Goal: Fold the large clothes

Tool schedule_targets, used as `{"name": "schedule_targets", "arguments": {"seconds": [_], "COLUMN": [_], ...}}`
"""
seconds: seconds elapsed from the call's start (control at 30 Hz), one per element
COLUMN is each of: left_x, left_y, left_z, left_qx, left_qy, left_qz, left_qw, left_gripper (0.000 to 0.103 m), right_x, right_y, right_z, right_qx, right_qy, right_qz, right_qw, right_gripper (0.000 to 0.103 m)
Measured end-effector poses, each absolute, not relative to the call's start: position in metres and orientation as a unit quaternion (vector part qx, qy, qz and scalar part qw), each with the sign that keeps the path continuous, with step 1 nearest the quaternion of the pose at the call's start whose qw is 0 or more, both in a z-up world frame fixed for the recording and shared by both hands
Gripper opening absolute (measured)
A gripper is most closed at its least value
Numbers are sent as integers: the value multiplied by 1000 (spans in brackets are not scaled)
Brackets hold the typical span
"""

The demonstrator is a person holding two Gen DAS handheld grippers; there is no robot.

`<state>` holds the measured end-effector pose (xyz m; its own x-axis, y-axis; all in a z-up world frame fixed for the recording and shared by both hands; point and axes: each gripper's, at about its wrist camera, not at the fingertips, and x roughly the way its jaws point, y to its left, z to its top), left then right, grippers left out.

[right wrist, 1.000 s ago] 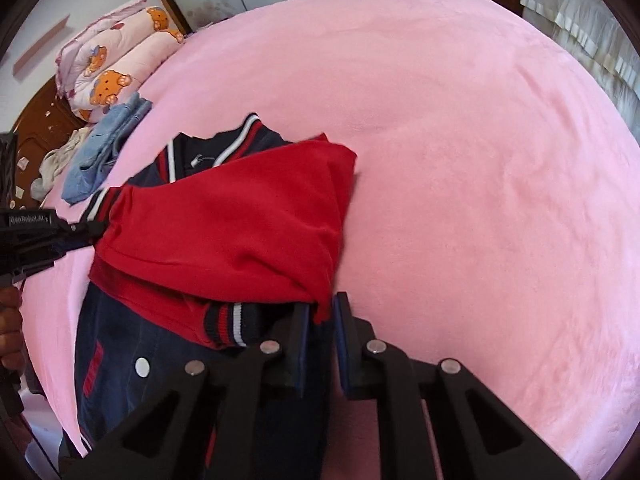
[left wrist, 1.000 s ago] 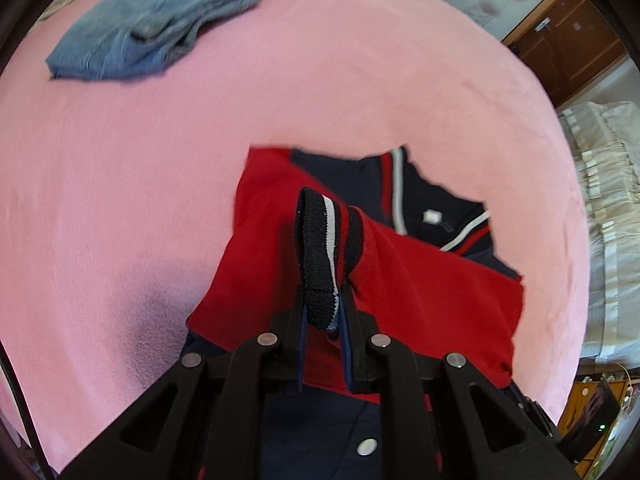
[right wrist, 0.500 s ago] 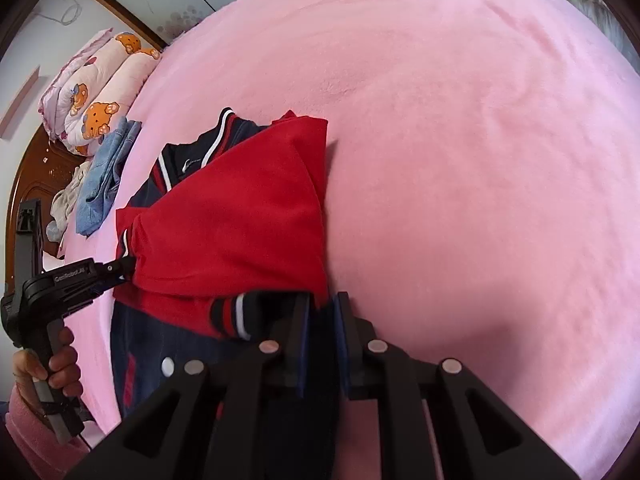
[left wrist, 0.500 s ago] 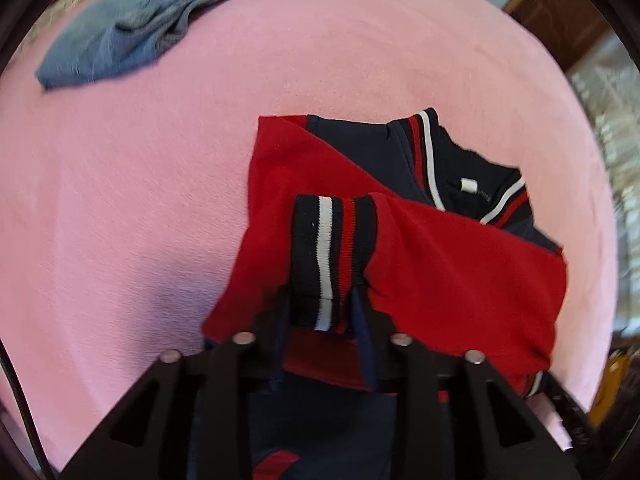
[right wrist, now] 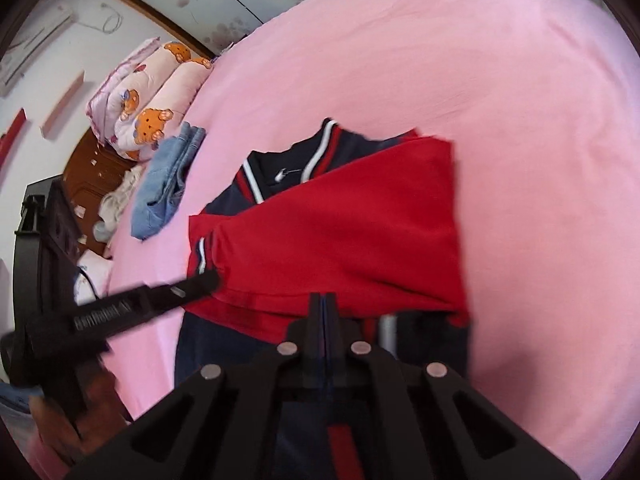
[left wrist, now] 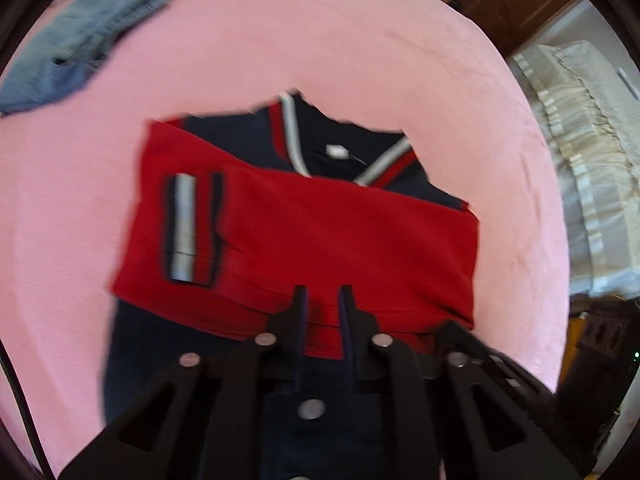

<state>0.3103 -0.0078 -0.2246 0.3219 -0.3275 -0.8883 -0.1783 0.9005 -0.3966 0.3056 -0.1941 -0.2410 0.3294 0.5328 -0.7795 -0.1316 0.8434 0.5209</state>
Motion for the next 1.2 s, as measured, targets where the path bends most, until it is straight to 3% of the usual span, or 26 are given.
{"name": "schedule_targets", "arguments": {"seconds": [0.27,0.63,1.2], "left_x": [313,299,330], "left_y": [-22,42,-17], "left_z": [-269,-285,-254], "left_qx": [-198,-252,-201], "left_qy": [606,593,571], "left_qz": [-38,-13,-53], "left_qw": [769,764,794], "left_gripper": [7,4,4], "right_x": [314,304,310], "right_y": [-181,-251,-212], "right_z": [-268,-269,-232], "right_qx": [161,182,184], "right_qy": [559,552,495], "right_qz": [179,113,202], "right_qw": [793,806,825], "right_gripper": [0,0,0]}}
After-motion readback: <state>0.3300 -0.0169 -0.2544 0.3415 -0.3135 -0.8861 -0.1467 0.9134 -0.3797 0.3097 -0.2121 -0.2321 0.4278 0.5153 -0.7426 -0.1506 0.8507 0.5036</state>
